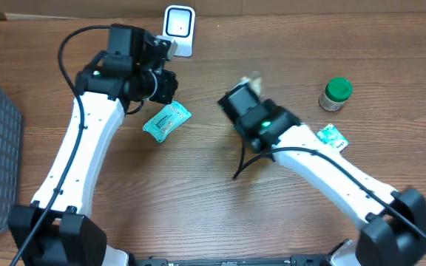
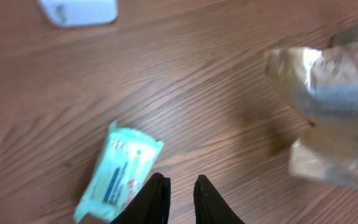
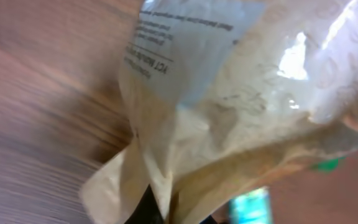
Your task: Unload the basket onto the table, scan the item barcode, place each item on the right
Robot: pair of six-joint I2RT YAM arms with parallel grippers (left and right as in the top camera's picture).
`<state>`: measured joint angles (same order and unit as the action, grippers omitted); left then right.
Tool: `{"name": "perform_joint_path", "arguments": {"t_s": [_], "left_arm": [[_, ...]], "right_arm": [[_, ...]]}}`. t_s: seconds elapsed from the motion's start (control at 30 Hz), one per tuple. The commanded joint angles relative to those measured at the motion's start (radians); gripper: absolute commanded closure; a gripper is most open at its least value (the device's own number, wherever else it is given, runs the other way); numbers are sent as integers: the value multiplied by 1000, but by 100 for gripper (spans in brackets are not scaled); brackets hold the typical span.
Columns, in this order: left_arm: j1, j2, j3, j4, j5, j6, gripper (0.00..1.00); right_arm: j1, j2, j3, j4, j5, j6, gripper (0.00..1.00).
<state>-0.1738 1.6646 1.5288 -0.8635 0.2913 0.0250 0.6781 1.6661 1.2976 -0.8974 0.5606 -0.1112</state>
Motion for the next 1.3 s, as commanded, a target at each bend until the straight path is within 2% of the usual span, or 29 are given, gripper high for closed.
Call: {"name": "perform_joint_path", "arguments": {"t_s": [0.0,0.3,0.33,0.37,0.47,0.5,0.6,0.63,0.77,0.93,1.03,1.07,1.1,1.13,1.17,1.27], "left_arm": [[45,37,-6,-31,-37,-10,85],[63,51,-10,-38,-42,-10,85],[63,51,-9,-37,-49,-10,85],[63,51,-10,-37,-52,-11,85],[63,51,-10,-37,-59,-11,84],[63,51,-10,-37,-59,-11,83],[63,52,-10,-38,-60,-24,83],[63,52,-10,-38,-60,-29,83],[63,57,-10,-41,-58,-34,83],[39,84,-11,-53,-39,-85,86],[-2,116,-16,-53,-35,-85,87],[-13,129,-16,-53,-32,-85,88],[-29,144,-16,-52,-27,-85,89],[-47,161,-16,-53,-23,-85,94],[-59,168,-16,-54,-14,-85,96],[-128,179,-16,-22,-2,-84,96]], "right_arm": [[29,72,14,13,120,-288,96],[45,244,14,50,117,-247,96],[66,244,15,51,87,-204,78],[80,241,16,50,65,-179,72],[133,241,19,50,-46,-109,67],[154,241,19,47,-93,-95,62],[220,241,27,35,-280,-76,12],[232,241,39,30,-302,-37,0],[227,241,167,-68,-328,124,0],[117,230,388,-226,-342,269,0],[18,229,447,-271,-436,297,0],[-18,229,447,-282,-490,297,4],[-48,230,445,-294,-541,298,42],[-76,230,439,-303,-594,298,87],[-113,230,428,-314,-654,298,96],[-195,232,383,-330,-782,299,96]]}}
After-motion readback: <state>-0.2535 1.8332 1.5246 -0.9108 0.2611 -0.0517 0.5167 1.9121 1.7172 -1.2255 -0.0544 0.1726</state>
